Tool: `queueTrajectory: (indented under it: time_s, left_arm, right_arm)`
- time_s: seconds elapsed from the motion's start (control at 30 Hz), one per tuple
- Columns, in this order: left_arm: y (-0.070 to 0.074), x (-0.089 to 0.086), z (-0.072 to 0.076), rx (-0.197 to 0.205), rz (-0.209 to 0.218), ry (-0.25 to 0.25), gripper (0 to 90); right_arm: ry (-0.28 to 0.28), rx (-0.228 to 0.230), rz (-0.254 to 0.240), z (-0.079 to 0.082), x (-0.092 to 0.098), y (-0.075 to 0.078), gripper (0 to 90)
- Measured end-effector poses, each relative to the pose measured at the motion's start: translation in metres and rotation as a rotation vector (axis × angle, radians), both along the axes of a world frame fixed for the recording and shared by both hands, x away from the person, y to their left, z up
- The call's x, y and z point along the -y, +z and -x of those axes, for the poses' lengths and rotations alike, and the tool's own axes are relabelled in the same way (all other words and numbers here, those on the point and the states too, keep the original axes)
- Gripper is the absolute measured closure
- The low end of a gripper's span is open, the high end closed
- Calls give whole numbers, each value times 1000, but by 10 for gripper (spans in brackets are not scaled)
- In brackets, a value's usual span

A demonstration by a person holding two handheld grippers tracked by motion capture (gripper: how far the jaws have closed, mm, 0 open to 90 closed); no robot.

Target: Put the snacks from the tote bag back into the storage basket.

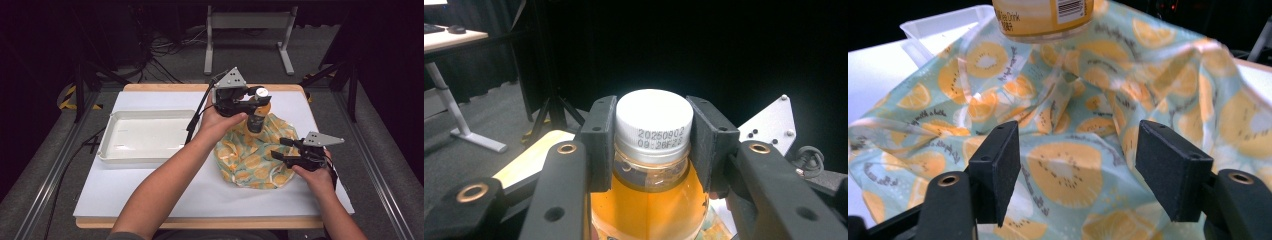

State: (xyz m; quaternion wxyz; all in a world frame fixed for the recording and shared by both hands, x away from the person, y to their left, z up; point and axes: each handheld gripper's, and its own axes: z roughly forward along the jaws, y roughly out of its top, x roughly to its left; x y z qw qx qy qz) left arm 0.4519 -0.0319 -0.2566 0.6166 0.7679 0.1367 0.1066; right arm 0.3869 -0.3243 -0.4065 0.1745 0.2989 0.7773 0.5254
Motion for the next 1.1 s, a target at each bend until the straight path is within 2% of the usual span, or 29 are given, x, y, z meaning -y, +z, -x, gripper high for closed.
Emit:
queueTrajectory:
  time_s: [0.17,0.5,0.53,0.63,0.67,1.1]
  left_arm:
    - [6,-11,4,9,-10,5,583]
    - [19,-44,9,21,-15,39,583]
    - [21,-54,10,21,-11,48,583]
    - [23,-61,10,16,-12,52,583]
    - [25,-72,12,16,-15,63,583]
    - [26,-113,17,9,-5,81,583]
  right_arm:
    - [1,14,-7,2,1,2,347]
    - [-4,18,-3,4,2,4,347]
    - [-4,20,0,4,2,4,347]
    - [-4,20,1,4,1,4,347]
    - [-3,21,4,4,1,4,347]
    - [-1,22,2,5,0,6,344]
